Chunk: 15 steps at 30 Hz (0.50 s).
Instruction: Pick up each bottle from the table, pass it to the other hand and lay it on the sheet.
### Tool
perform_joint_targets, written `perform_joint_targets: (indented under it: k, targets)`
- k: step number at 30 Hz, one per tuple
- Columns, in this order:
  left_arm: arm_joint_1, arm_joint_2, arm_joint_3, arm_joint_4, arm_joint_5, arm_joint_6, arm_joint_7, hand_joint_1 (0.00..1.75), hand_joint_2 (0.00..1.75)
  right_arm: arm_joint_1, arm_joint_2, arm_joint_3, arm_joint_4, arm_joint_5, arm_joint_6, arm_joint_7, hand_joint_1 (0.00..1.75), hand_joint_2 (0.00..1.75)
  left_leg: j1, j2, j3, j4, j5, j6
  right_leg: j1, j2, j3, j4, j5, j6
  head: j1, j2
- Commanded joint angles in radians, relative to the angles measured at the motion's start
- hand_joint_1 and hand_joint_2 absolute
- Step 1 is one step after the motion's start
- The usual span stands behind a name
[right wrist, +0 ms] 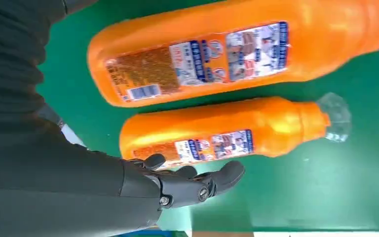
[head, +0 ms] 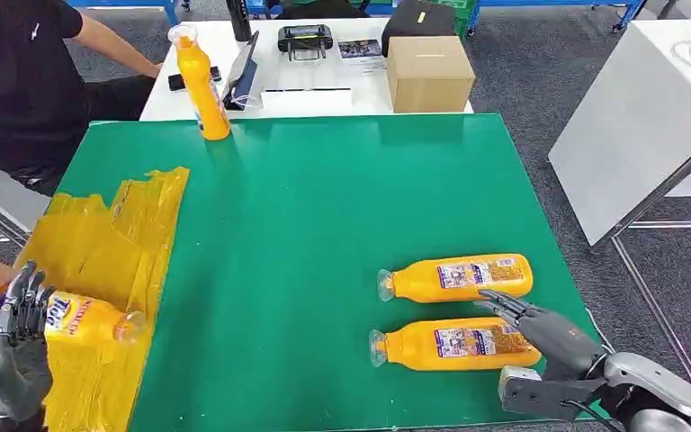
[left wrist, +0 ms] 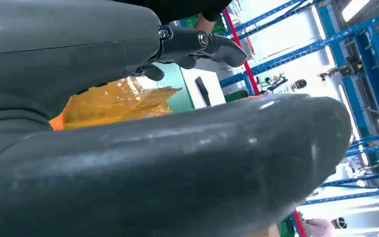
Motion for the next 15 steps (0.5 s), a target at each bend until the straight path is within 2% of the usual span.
perform_joint_targets:
  k: [1, 15]
  targets:
    - [-0.04, 0.023, -0.059, 0.052, 0.02, 0.017, 0.018, 0.0, 0.0, -0.088, -0.013, 0.082, 0.093, 0.005, 0.032, 0.022, 0.0, 1.75, 0.001, 0.0, 0.003, -0.002, 0.0, -0.001, 0.001, 0.0, 0.003, -0.003, 0.001, -0.001, 0.0, 0.0]
    - [-0.04, 0.023, -0.059, 0.052, 0.02, 0.017, 0.018, 0.0, 0.0, -0.088, -0.013, 0.082, 0.093, 0.005, 0.032, 0.022, 0.0, 1.75, 0.001, 0.0, 0.002, -0.002, 0.0, -0.001, 0.001, 0.0, 0.003, -0.003, 0.001, -0.001, 0.001, 0.0]
